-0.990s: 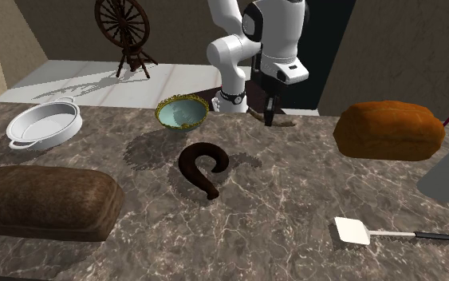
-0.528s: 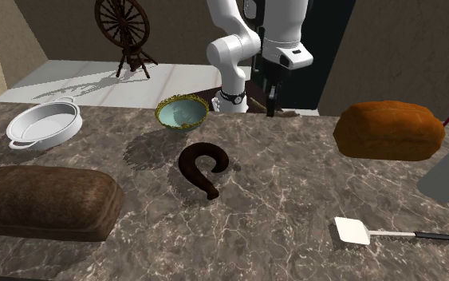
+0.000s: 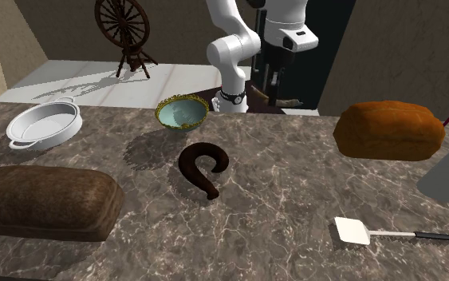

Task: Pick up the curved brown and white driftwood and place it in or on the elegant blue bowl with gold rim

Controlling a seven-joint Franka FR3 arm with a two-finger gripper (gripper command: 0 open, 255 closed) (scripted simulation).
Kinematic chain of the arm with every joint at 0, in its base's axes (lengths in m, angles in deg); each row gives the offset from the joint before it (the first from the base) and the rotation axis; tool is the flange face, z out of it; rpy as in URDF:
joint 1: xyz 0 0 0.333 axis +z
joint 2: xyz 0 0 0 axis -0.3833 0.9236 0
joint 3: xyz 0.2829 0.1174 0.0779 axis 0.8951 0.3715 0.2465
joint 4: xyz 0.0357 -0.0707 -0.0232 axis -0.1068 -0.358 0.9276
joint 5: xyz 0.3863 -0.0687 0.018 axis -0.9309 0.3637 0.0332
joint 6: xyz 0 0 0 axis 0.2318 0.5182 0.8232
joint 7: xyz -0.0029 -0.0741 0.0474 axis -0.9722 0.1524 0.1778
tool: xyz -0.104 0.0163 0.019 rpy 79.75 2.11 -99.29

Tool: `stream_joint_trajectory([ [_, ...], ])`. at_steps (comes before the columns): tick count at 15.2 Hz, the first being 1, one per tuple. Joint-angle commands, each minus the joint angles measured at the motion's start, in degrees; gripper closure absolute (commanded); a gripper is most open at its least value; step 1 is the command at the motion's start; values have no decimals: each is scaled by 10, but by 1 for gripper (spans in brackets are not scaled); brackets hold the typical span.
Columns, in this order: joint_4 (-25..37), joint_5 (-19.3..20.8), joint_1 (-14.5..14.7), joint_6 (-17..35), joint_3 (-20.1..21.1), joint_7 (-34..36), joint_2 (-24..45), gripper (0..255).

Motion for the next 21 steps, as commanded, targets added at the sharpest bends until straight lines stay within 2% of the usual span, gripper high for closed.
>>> stream_joint_trajectory([
  [1,15,-2,1,-18,3,0,-3,255],
  [3,24,-3,1,-27,4,-1,-3,255],
  [8,-6,32,-35,-45,-37,-56,-58,255],
  [14,-20,77,-78,-66,-93,-130,-104,255],
  [21,-5,128,-120,-85,-167,-224,-128,255],
])
